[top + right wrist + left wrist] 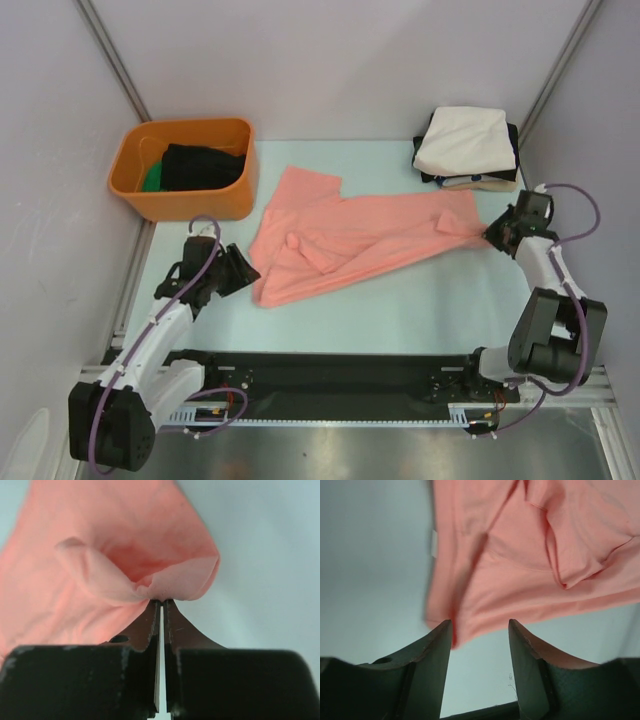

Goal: Fold and stack the t-shirts
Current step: Fold the tshirt

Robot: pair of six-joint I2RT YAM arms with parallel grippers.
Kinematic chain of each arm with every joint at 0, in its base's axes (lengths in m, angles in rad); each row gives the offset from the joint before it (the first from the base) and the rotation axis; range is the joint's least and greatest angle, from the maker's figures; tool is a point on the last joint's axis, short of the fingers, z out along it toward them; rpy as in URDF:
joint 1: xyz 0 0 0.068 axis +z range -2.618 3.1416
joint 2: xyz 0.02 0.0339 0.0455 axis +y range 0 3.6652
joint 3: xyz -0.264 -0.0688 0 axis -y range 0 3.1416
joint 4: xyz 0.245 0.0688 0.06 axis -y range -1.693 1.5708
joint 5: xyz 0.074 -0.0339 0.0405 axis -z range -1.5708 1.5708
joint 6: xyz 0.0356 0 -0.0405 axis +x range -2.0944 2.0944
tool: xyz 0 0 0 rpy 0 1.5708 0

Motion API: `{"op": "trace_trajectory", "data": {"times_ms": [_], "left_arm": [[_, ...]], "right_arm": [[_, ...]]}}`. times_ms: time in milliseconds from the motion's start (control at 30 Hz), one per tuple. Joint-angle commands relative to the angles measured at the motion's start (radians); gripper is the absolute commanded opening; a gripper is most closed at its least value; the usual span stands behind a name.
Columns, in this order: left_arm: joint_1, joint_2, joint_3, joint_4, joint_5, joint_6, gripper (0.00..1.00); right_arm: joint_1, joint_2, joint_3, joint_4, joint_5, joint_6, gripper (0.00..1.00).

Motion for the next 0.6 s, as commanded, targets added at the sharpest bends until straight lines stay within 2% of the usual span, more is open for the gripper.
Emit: {"op": "trace_trajectory", "data": {"times_ms": [0, 67, 100, 133, 200, 233, 333, 400, 433, 467, 533, 567], "left_arm": [[0.004, 0.011, 0.006, 0.031, -0.004, 0.000, 0.54], [0.004, 0.014, 0.006, 0.032, 0.001, 0.002, 0.54], [0.002, 0.014, 0.006, 0.031, 0.003, 0.002, 0.54], [0.002, 0.011, 0.005, 0.029, 0.006, 0.002, 0.54], [-0.001, 0.000, 0.005, 0.027, 0.001, -0.001, 0.54], [-0.004, -0.004, 0.003, 0.027, -0.008, -0.003, 0.54], [-0.024, -0.012, 0.006, 0.023, -0.010, -0.004, 0.60], [-0.076, -0.009, 0.010, 0.018, -0.028, -0.012, 0.61], [-0.102, -0.004, 0.006, 0.015, -0.040, -0.018, 0.68], [-0.158, 0.002, 0.000, 0.017, -0.078, -0.033, 0.71], [-0.203, 0.022, -0.013, 0.027, -0.094, -0.056, 0.77], [-0.226, 0.028, -0.024, 0.041, -0.082, -0.078, 0.84]], "right_arm": [[-0.090, 0.098, 0.135, 0.048, 0.004, 0.024, 0.00], [-0.135, 0.263, 0.233, -0.058, -0.066, 0.021, 0.26], [-0.138, 0.295, 0.298, -0.097, -0.074, 0.015, 0.43], [-0.138, 0.304, 0.298, -0.117, -0.073, 0.008, 0.65], [-0.135, 0.214, 0.213, -0.088, -0.073, 0.015, 0.80], [-0.132, 0.176, 0.185, -0.076, -0.068, 0.025, 0.92], [-0.133, 0.041, 0.092, -0.070, -0.059, 0.024, 0.94], [-0.138, -0.030, 0.052, -0.064, -0.065, 0.016, 0.93], [-0.141, -0.045, 0.006, -0.051, -0.077, 0.016, 0.93], [-0.143, -0.055, -0.014, -0.039, -0.083, 0.016, 0.92], [-0.146, -0.035, -0.044, -0.001, -0.102, 0.019, 0.91], [-0.149, -0.020, -0.044, 0.002, -0.123, 0.022, 0.90]]}}
